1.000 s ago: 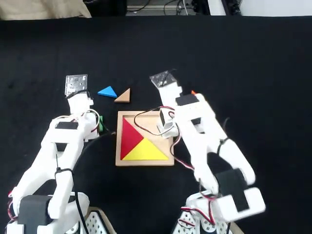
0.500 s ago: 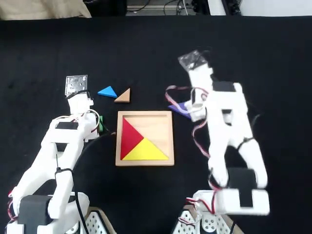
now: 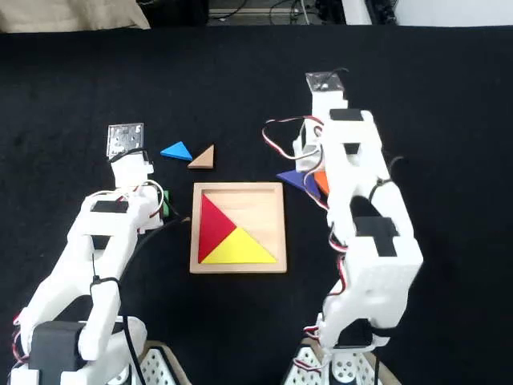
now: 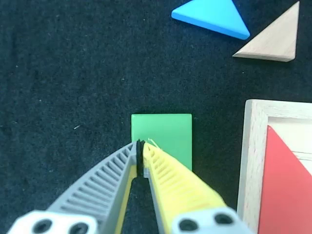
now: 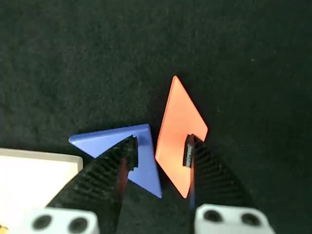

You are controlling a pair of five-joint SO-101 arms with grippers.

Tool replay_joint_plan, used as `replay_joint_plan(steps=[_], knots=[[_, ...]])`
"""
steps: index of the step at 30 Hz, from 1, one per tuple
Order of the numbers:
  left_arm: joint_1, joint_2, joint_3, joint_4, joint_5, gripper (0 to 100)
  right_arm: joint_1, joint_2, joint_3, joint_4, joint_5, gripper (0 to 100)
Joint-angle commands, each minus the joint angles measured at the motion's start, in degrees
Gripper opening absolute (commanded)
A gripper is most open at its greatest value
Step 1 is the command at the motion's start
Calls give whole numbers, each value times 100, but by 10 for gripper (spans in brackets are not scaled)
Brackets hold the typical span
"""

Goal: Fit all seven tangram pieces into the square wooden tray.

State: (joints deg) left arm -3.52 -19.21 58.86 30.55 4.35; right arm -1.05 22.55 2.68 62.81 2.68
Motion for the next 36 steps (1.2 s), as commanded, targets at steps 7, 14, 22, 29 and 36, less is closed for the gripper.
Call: replay_joint_plan(steps=[7,14,22,29,36], knots=[[-75,-149,-40,-97,9,32,158,-84,-330,-88,-149,160],[-75,-158,-40,-70,9,32,404,-163,-286,-123,-132,162],[-75,-158,-31,-62,9,32,413,611,-681,-132,-141,162],[-75,-158,-31,-62,9,32,211,778,-892,-44,-123,157],[-75,-158,-31,-70,9,32,422,752,-848,0,-123,30]])
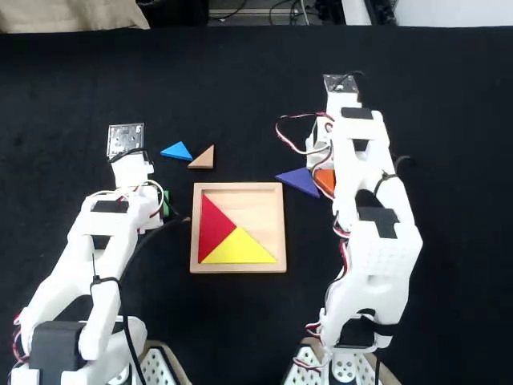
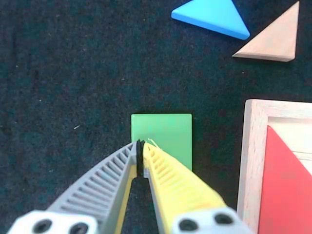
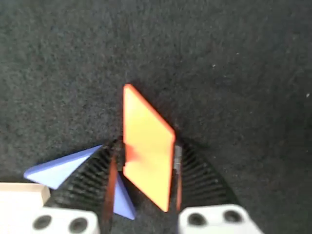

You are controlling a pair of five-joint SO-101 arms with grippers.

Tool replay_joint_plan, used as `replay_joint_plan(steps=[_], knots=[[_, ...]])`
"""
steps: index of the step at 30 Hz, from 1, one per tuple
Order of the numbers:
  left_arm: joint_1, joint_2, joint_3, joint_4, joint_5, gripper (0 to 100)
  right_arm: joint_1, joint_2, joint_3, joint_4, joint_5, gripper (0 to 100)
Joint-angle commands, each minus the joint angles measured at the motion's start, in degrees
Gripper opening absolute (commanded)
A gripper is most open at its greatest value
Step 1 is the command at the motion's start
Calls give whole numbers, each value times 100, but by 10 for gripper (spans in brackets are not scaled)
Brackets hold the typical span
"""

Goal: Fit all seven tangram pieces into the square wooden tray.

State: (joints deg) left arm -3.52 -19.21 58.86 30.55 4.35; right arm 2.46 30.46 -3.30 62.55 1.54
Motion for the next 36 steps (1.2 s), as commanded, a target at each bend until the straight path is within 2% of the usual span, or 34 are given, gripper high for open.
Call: replay_joint_plan(steps=[1,5,11,17,25,30,36], knots=[[-75,-158,-31,-79,9,32,105,-48,-277,114,-9,32],[-75,-158,-31,-88,9,32,79,-479,-400,668,0,10],[-84,-158,-31,-97,9,32,53,-2448,-57,1354,0,11],[-84,-158,-31,-97,9,32,-589,-3996,1516,1152,0,11],[-84,-158,-31,-70,9,32,-1767,-5182,3002,1073,-53,11],[-84,-158,-31,-70,9,32,-2066,-5226,3987,35,-141,11],[-84,-114,-31,-62,9,32,-2207,-5226,4884,-967,-1275,11]])
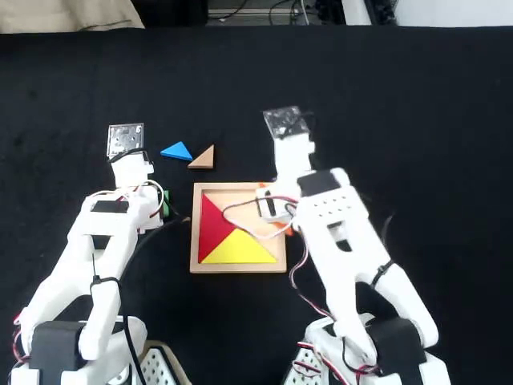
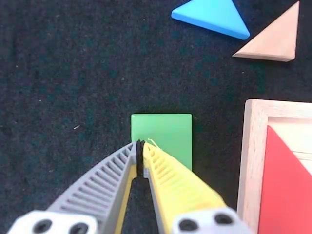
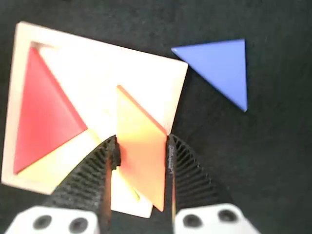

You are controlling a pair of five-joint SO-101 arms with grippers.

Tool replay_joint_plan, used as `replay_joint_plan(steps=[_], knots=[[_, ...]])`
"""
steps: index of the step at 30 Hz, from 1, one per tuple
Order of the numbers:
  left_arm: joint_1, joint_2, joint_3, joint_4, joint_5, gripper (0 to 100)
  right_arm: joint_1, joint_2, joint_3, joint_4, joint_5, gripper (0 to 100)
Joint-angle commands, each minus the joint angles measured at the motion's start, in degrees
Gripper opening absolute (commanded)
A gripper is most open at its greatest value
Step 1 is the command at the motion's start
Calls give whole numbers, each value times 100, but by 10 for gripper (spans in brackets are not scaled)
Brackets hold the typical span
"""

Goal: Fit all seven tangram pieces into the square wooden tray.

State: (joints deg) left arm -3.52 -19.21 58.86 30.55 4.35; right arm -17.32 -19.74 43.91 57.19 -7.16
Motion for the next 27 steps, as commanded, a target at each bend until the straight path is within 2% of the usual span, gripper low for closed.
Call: replay_joint_plan(steps=[1,7,21,27], knots=[[-84,-114,-31,-62,9,32,-308,-207,259,-536,-448,11],[-84,-114,-31,-79,9,31,-738,-207,488,-730,-448,11],[-84,-105,-31,-70,9,31,-721,-207,831,-1046,-431,17],[-84,-105,-31,-70,9,31,-721,-207,857,-993,-431,152]])
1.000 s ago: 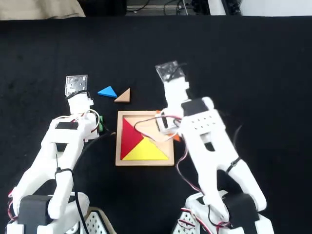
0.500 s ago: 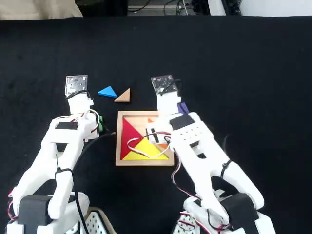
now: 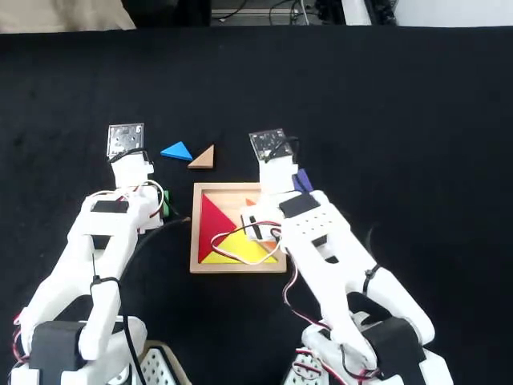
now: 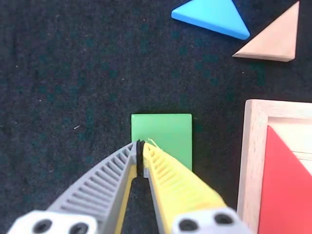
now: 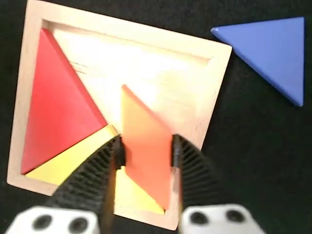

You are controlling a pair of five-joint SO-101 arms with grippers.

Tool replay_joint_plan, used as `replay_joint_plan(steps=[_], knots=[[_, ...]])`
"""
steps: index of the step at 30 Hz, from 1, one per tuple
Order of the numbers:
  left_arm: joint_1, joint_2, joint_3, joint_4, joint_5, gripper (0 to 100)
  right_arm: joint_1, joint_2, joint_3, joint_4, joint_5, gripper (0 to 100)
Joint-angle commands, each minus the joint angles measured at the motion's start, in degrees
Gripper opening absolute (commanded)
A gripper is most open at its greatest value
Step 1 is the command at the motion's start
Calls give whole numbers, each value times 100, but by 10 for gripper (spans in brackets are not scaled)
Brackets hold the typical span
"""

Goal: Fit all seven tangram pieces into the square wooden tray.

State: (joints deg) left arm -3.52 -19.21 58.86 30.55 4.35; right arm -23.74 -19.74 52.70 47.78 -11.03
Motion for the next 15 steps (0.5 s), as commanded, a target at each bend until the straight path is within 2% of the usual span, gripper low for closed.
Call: replay_joint_plan(steps=[1,12,14,15], knots=[[-84,-105,-31,-70,9,31,-79,-207,-22,-18,-44,164],[-84,-105,-31,-79,9,32,-79,-251,-242,132,-35,161],[-84,-105,-31,-79,9,32,-79,-242,-567,114,9,101],[-84,-105,-31,-79,9,32,-79,-207,-760,97,176,38]])
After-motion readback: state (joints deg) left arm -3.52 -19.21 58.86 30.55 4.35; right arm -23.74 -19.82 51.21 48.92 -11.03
